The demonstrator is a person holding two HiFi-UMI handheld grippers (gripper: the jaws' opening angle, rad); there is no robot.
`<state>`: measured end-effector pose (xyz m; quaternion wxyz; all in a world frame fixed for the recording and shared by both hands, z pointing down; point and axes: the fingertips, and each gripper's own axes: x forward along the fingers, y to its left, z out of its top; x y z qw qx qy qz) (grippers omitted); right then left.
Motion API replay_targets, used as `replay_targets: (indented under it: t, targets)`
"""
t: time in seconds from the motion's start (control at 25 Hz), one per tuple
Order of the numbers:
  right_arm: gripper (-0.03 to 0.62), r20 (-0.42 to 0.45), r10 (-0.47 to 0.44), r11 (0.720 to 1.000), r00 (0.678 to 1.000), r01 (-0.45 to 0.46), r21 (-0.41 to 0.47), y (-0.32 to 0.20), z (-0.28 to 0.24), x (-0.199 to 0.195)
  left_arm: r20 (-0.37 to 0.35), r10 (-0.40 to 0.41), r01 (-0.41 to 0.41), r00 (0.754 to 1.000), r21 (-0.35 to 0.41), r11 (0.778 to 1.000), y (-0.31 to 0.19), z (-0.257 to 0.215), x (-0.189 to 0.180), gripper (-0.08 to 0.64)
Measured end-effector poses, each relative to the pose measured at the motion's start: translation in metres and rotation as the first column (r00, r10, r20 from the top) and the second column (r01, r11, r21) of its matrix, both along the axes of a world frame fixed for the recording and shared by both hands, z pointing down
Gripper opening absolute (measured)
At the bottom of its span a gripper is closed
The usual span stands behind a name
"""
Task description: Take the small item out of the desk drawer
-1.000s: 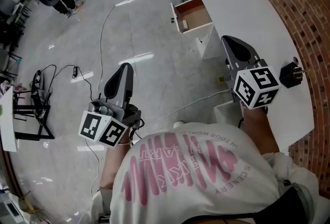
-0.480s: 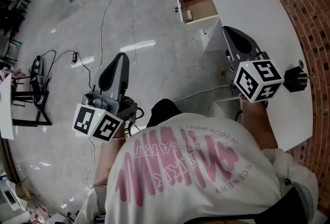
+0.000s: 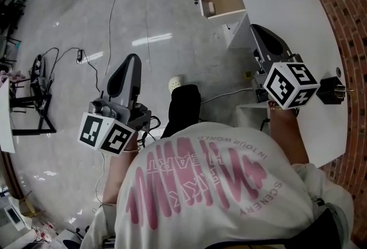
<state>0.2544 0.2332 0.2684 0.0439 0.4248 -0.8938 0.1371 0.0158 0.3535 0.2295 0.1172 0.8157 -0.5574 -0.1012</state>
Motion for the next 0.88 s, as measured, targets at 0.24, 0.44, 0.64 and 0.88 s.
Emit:
replay_targets:
  t: [0.24,0.44,0.64,0.88]
  targets:
    - [0.011,0.002,0.024,0.999,1.000,-0.024,-0.033,-0.027,0.013,0.000,0.003,0.000,0.000,1.000,-0.025,1.000,-0.030,0.009,-0.009,0.005]
    - [0.011,0.000,0.035,0.997,0.999,-0.035,-0.066,-0.048,0.026,-0.006,0.000,-0.015,0.015,1.000,-0.044,0.999,-0.057,0.011,-0.022,0.005]
    - [0.011,0.004,0.060,0.994,0.998,-0.060,-0.091,-0.078,0.032,-0.012,-0.003,0.001,-0.001,1.000,-0.051,0.999,-0.094,0.011,-0.033,0.005]
    - [0.011,0.018,0.098,0.992,0.995,-0.096,-0.081,-0.124,0.020,-0.027,-0.009,0.042,-0.043,0.999,-0.051,0.998,-0.152,0.001,-0.051,0.005]
